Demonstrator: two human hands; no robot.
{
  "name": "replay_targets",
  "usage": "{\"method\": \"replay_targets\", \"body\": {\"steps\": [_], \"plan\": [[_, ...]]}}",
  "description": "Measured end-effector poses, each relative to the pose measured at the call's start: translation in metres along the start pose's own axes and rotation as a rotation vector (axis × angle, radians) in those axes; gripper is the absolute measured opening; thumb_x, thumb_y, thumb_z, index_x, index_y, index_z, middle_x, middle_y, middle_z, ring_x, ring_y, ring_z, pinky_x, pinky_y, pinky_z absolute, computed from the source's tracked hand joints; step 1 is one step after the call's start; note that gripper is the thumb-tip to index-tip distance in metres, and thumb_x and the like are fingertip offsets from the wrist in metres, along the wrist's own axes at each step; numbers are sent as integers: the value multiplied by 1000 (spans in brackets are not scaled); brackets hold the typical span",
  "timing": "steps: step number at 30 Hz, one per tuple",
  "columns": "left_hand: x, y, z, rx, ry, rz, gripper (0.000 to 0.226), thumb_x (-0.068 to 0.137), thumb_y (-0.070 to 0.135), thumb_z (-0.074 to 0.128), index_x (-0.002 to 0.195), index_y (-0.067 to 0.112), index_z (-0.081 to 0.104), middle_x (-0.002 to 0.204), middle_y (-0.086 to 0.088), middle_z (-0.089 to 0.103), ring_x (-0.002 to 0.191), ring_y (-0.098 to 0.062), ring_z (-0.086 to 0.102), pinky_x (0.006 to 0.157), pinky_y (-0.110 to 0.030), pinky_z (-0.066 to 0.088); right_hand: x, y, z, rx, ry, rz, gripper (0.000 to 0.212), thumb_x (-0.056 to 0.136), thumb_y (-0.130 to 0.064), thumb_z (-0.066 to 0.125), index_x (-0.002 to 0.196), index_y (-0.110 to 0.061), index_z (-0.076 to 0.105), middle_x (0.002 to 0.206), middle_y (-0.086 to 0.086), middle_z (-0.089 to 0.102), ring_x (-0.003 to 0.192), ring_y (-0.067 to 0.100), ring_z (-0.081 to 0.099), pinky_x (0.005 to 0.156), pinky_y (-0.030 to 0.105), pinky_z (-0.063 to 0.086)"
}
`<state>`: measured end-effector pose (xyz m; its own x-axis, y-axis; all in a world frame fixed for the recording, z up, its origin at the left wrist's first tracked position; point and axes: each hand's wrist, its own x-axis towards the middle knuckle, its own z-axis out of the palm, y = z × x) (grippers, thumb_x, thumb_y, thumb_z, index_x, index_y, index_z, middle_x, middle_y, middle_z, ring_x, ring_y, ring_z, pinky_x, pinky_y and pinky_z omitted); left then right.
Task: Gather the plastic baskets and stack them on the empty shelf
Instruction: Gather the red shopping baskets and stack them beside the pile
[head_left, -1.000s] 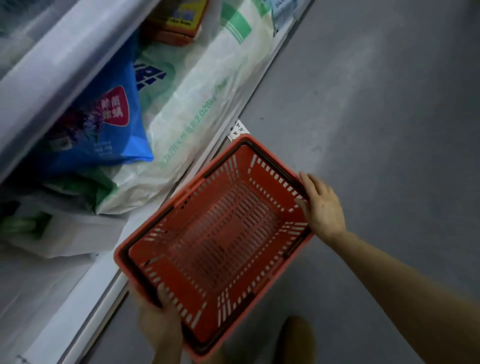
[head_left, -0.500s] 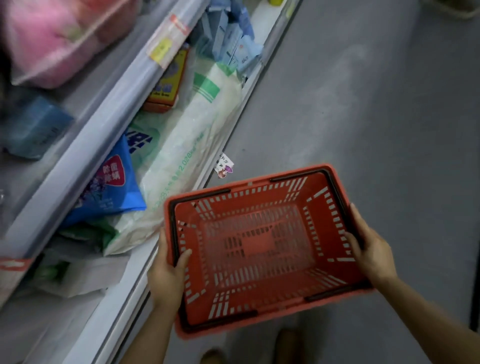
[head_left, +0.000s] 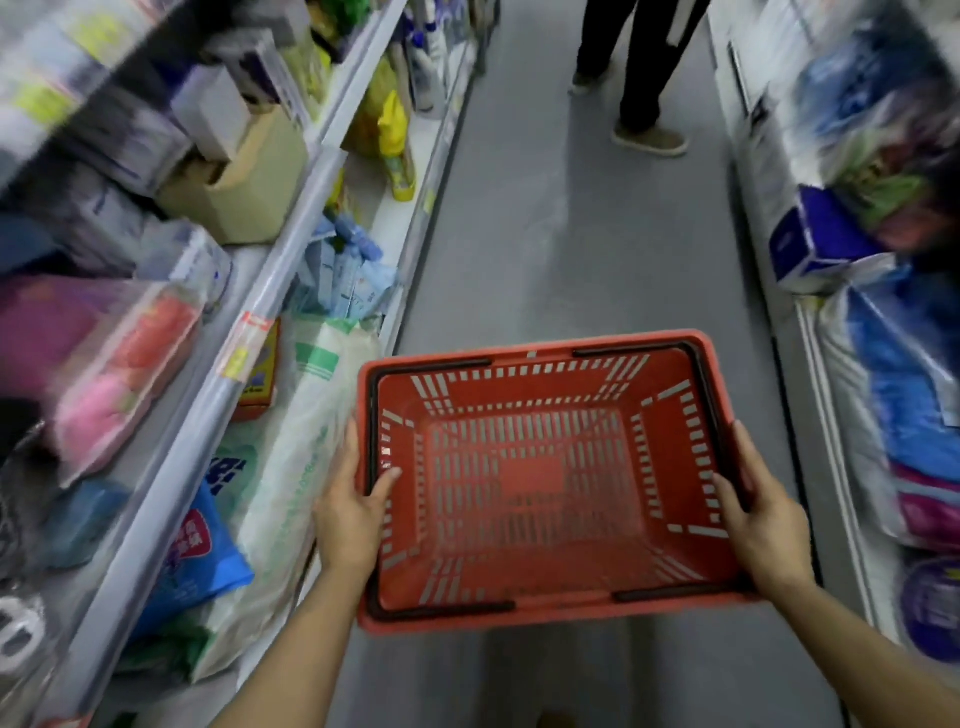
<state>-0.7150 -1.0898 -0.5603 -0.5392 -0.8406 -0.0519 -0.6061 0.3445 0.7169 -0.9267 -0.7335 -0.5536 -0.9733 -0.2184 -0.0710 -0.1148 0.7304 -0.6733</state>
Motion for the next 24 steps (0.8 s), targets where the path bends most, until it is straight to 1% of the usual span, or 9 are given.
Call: {"method": "replay_targets", "body": {"steps": [4, 7, 9, 12, 14, 16, 20, 22, 24], "plan": [[1, 62, -13, 4, -36, 95, 88, 81, 29, 80, 155, 29, 32, 141, -5, 58, 125, -23, 58, 107, -42, 45, -13, -13, -62, 29, 74, 32, 72, 91, -18, 62, 147, -49, 27, 127, 8, 64, 105, 30, 65, 86, 40, 51], [-7, 101, -24, -2, -61, 162, 91, 80, 30, 81, 155, 31, 31, 135, -5, 64, 119, -23, 62, 103, -37, 48, -31, -25, -106, 57, 161, 38, 70, 90, -14, 63, 147, -41, 33, 131, 7, 61, 112, 29, 61, 86, 32, 45], [-14, 126, -30, 0, -69, 208, 91, 79, 29, 82, 155, 29, 33, 128, -5, 68, 113, -24, 65, 96, -32, 48, -46, -34, -133, 49, 226, 37, 72, 90, -13, 64, 144, -48, 31, 134, 0, 58, 117, 25, 58, 86, 25, 42], [-26, 161, -41, -29, -120, 267, 91, 78, 29, 83, 155, 28, 33, 125, -4, 69, 110, -23, 66, 93, -31, 48, -74, -37, -167, 18, 294, 106, 78, 90, -20, 64, 139, -64, 21, 133, 5, 60, 115, 30, 60, 89, 36, 46], [-32, 180, -50, -43, -177, 318, 96, 76, 30, 84, 156, 28, 30, 124, -6, 69, 112, -24, 65, 96, -34, 49, -99, -37, -188, 37, 339, 152, 75, 91, -21, 63, 141, -60, 23, 128, 8, 64, 112, 32, 61, 90, 35, 46], [-42, 200, -58, -55, -253, 378, 104, 75, 29, 85, 158, 29, 23, 126, -8, 66, 114, -25, 63, 98, -37, 48, -128, -39, -208, 54, 391, 176, 72, 91, -19, 62, 145, -52, 28, 132, 5, 61, 119, 27, 58, 94, 23, 41], [-78, 238, -75, -57, -380, 536, 108, 79, 11, 82, 160, 24, 12, 132, -14, 56, 122, -30, 55, 102, -41, 43, -196, -49, -253, 37, 536, 266, 71, 89, -21, 65, 144, -51, 31, 129, 4, 64, 115, 26, 61, 89, 38, 48], [-98, 255, -85, -69, -417, 597, 104, 80, 3, 77, 159, 21, 12, 130, -18, 56, 121, -34, 55, 101, -42, 43, -233, -54, -275, 23, 576, 303, 70, 89, -23, 65, 144, -52, 31, 127, 4, 65, 111, 27, 63, 85, 37, 49], [-119, 272, -94, -68, -450, 653, 102, 81, 1, 75, 159, 20, 12, 129, -19, 57, 119, -36, 56, 99, -43, 44, -270, -59, -299, 15, 617, 339, 69, 89, -21, 65, 144, -50, 33, 123, 7, 67, 102, 28, 66, 78, 29, 48]]}}
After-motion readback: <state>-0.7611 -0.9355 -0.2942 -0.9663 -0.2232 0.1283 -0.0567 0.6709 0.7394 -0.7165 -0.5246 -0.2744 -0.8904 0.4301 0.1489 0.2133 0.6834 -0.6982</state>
